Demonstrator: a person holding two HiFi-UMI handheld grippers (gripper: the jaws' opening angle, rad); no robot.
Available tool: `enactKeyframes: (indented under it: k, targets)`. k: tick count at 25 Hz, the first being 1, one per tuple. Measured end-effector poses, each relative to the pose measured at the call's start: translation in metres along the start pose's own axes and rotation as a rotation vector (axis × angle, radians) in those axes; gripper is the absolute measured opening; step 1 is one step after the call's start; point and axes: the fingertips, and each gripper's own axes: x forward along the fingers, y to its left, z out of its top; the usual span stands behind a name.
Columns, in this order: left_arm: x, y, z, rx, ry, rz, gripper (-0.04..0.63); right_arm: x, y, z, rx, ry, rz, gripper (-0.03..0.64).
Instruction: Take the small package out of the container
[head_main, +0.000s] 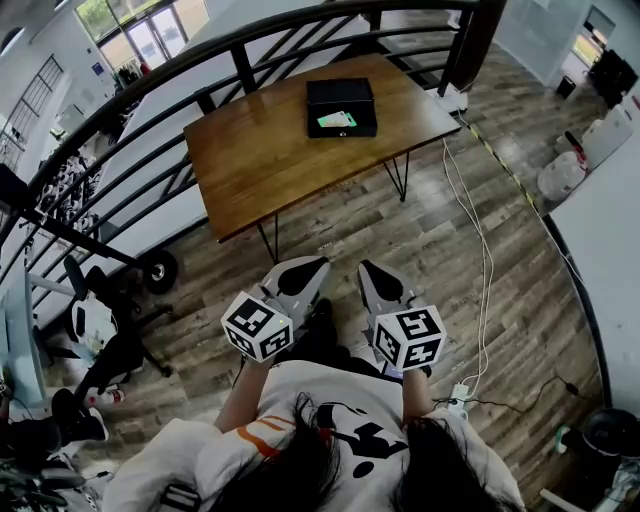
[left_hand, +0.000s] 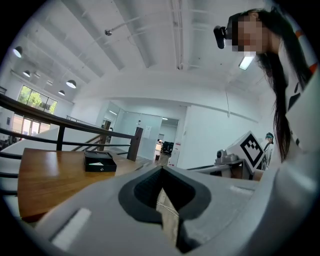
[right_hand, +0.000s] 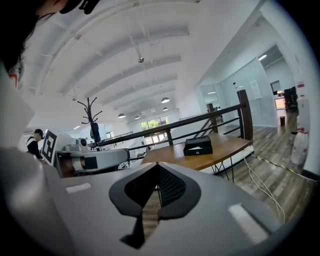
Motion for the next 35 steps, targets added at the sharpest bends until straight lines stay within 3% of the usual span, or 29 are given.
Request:
enactKeyframes:
  k: [12, 26, 35]
  targets:
    - [0.043, 0.042, 0.000, -0.007, 0.014, -0.025, 0.000, 0.042, -0.040, 0.015, -0.002, 0.006, -0.030, 0.023]
    - [0.108, 0.184, 0.044, -0.011, 0.013, -0.027, 0.000, 0.177, -0.081, 0.073, -0.020, 0.051, -0.041, 0.023]
    - [0.144, 0.257, 0.055, -0.008, 0.033, -0.085, 0.000, 0.252, -0.100, 0.093, -0.028, 0.081, -0.068, 0.023]
